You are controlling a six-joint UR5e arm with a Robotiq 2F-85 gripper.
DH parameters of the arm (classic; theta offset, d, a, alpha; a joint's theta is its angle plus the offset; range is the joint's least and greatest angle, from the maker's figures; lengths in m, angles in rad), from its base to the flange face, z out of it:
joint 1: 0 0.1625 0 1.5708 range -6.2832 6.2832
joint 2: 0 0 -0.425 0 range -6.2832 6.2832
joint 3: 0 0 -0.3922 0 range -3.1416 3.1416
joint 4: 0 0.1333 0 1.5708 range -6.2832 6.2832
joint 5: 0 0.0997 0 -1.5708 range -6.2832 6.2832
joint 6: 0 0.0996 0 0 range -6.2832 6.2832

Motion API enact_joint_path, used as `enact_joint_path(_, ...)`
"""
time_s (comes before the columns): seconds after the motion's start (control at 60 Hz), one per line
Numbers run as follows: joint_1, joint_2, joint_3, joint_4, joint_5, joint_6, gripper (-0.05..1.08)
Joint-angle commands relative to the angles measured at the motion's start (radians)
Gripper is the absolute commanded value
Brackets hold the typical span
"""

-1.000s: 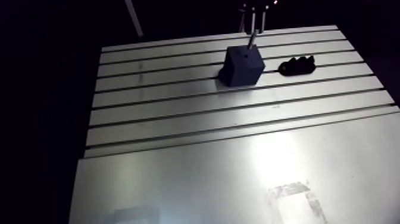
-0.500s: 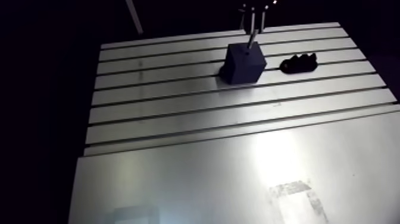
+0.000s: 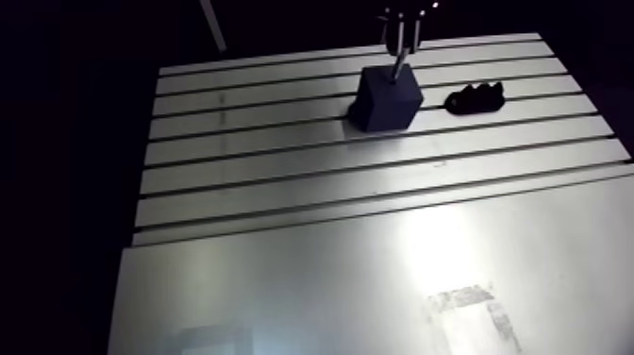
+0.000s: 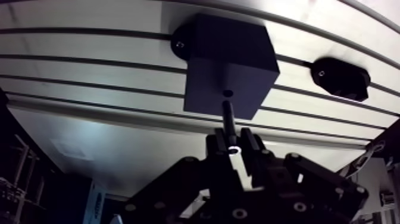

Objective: Pick up the M10 bolt and insert it into the hole until fully seated.

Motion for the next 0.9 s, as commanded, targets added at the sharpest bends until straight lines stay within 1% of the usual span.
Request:
enact_joint_path(0.017,0.0,0.0,0.005,0.0,0.0,0.0,1.08)
enact_joint_path(0.417,0.001,0.002,0.002,0.0,-0.001,0.006,1.08)
enact_joint_path(0.483,0.001,0.003,0.004,0.0,-0.006,0.008,1.08)
enact_joint_path(0.65,0.0,0.006,0.004,-0.001,-0.007,0.008,1.08)
enact_joint_path(0.9,0.001,0.006,0.004,-0.004,-0.005,0.008,1.08)
